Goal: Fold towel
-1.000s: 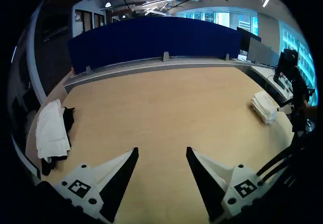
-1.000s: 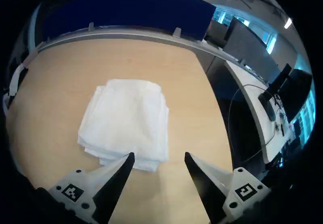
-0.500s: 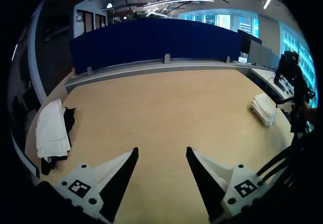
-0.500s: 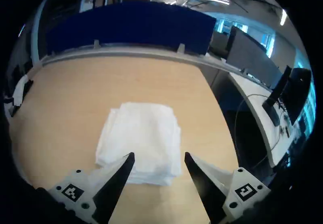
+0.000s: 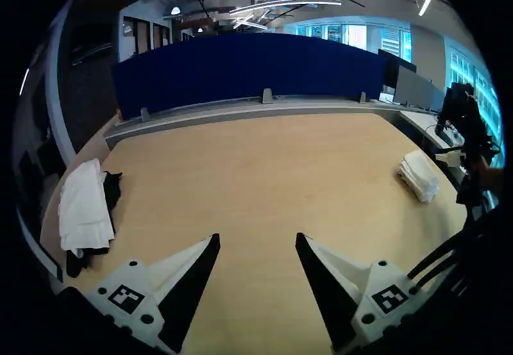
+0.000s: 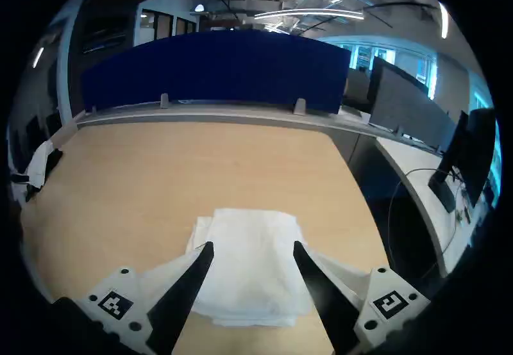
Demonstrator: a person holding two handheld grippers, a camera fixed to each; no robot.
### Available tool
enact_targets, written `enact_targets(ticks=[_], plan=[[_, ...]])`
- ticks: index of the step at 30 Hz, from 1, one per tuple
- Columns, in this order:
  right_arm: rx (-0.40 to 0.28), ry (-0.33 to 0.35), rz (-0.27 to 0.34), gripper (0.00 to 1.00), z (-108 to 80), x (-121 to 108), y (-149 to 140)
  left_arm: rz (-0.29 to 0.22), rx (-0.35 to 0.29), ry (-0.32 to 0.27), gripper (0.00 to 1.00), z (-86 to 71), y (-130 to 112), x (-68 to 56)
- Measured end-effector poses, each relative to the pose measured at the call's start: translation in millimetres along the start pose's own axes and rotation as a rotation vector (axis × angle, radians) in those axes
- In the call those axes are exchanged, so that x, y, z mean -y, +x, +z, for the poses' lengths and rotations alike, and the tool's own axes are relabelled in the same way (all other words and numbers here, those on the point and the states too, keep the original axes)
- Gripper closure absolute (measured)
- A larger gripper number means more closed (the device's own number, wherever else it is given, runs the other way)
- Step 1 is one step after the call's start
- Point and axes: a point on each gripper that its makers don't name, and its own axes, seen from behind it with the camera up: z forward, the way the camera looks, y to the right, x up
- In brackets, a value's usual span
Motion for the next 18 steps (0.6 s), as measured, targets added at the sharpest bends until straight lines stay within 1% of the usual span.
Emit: enact_targets(ticks=[6, 12, 18], plan=[[-0.006, 0.004, 0.001, 0.04, 12.0, 0.5, 6.0, 0.0, 0.004, 0.006, 0.13, 0.2, -1.5, 1.7], [0.005, 0.007, -0.006, 0.04, 35.0, -2.7, 14.9, 0.005, 0.012, 0.018, 0.13, -0.1, -4.5, 3.2], [0.019, 0.017, -0.003, 0.04, 54.4, -2.9, 17.4, -0.004, 0.019, 0.034, 0.13, 0.9, -5.3, 6.1]])
